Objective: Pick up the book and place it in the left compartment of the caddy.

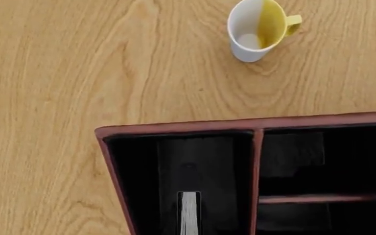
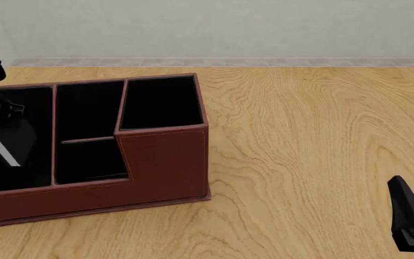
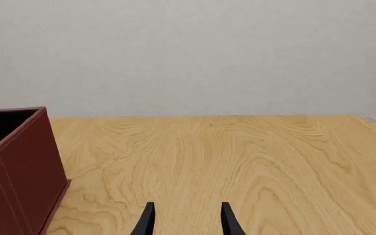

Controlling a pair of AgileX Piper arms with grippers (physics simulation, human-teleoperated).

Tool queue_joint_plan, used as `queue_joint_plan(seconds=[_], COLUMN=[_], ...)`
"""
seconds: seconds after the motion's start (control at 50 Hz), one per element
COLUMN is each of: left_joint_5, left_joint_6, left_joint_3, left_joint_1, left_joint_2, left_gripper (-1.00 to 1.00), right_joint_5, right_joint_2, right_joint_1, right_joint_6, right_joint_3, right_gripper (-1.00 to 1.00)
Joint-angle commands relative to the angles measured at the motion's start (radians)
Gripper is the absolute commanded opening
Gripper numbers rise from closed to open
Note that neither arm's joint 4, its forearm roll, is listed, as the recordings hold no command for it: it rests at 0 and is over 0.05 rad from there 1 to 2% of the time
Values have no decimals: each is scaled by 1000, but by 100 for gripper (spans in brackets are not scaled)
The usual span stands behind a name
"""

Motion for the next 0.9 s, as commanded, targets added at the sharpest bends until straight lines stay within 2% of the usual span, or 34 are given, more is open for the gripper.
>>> queue_joint_plan(seconds=[0.02, 0.9], left_joint_5=[-59, -163], left_joint_6=[37, 21], left_joint_3=[39, 86], left_joint_1=[15, 13], left_joint_2=[-3, 60], left_gripper=[-100, -100], right_joint_5=[-1, -3], right_joint_2=[0, -1], right_joint_1=[0, -7], right_joint_6=[0, 4], right_joint_3=[-1, -2], right_gripper=[100, 100])
